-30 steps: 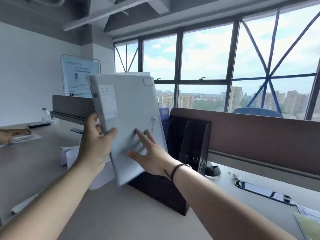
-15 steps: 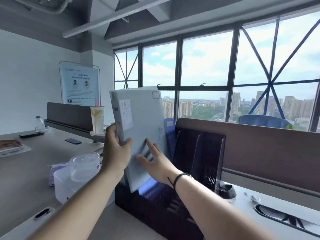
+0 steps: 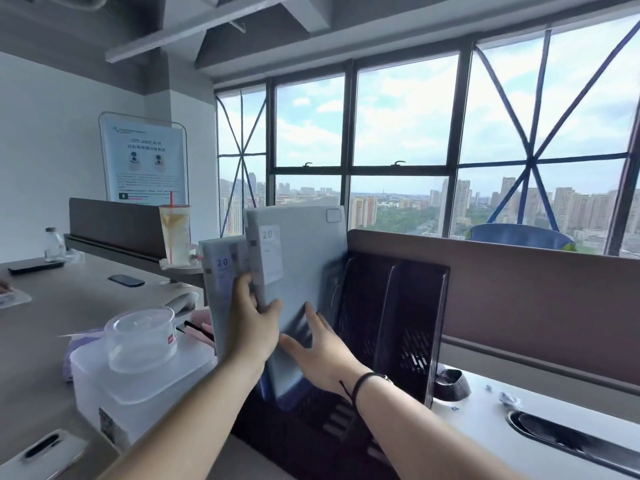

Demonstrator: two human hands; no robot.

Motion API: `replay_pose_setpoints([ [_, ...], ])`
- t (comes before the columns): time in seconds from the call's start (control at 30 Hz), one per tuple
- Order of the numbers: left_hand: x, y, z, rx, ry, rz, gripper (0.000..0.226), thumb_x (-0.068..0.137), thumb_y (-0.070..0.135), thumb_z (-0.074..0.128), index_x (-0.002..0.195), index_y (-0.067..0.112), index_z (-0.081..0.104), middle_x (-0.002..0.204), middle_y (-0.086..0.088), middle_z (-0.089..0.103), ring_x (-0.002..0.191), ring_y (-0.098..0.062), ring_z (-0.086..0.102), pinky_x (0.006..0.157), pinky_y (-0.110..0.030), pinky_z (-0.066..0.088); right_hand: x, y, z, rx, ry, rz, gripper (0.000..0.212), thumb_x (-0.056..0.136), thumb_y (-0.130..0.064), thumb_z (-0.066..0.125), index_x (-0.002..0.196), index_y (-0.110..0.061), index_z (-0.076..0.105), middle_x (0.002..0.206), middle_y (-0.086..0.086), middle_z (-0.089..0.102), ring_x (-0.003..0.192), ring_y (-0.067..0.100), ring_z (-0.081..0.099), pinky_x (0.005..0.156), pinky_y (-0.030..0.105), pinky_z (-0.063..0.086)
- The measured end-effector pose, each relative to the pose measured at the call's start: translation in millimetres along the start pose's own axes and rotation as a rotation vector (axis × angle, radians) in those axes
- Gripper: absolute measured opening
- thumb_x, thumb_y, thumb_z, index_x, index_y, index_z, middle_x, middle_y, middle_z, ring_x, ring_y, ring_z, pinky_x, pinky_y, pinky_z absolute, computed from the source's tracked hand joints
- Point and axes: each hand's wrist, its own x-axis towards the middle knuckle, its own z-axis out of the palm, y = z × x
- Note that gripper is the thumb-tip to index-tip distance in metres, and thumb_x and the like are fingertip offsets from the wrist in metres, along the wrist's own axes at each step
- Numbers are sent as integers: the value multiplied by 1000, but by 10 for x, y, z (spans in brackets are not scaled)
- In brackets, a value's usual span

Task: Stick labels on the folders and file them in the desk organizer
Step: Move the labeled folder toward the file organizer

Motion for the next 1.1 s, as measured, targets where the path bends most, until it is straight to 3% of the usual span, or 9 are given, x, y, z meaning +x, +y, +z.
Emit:
replay_pose_setpoints([
  [0.13,-117,-109,-33,222,-46,-30,37,86,6,66,108,30,49,99,8,68,95,-18,65,74,-28,45,11,55,121,-41,-30,66,96,87,-71,48,159,-25,4,163,3,23,140,22,41,102,28,41],
  [0.23,-230,-122,-107,433,-133,-19,33,89,13,64,119,18,52,103,6,59,98,-23,59,74,-26,38,-20,101,178,-75,-48,80,93,84,-71,49,155,-18,23,152,3,40,118,19,56,82,24,49],
  [0.33,-294,-102,-252,584,-132,41,26,87,30,68,109,20,57,96,4,66,97,-29,64,72,-32,45,-67,134,198,-102,-48,84,93,81,-74,50,149,-14,32,150,3,43,129,22,49,100,33,46],
  [0.4,-332,-76,-352,618,-76,127,24,84,34,72,99,22,58,86,5,70,89,-29,67,72,-38,53,-139,125,196,-102,-70,79,95,84,-69,52,156,-15,22,159,1,31,142,21,36,113,33,35],
  [0.47,-380,-22,-415,609,-23,194,32,84,29,74,111,23,58,83,10,67,88,-26,68,73,-39,53,-224,121,188,-118,-97,67,96,88,-64,54,158,-16,13,164,-1,19,148,18,24,118,33,27],
  [0.57,-405,35,-476,579,-22,193,68,86,22,73,145,20,40,95,8,67,98,-25,65,77,-36,48,-352,91,158,-136,-115,49,89,90,-60,57,158,-20,16,163,-3,22,147,17,27,117,31,28],
  [0.7,-520,138,-489,725,-10,214,77,87,29,70,151,30,27,141,0,51,122,-29,54,88,-47,51,-550,60,67,-138,-107,12,81,90,-57,59,156,-28,22,160,-5,30,144,15,32,114,29,29],
  [0.9,-878,376,-307,852,-119,408,51,86,36,67,132,26,50,135,3,50,121,-26,54,84,-43,53,-973,117,-309,-214,-46,-22,85,90,-58,60,158,-33,15,165,-7,13,151,7,11,121,27,14],
  [1.1,-1382,521,-31,818,-390,388,49,90,45,60,135,33,46,138,7,48,120,-19,54,83,-37,51,-1659,327,-792,-306,54,50,85,87,-56,63,156,-39,17,165,-12,13,150,7,19,112,20,25],
])
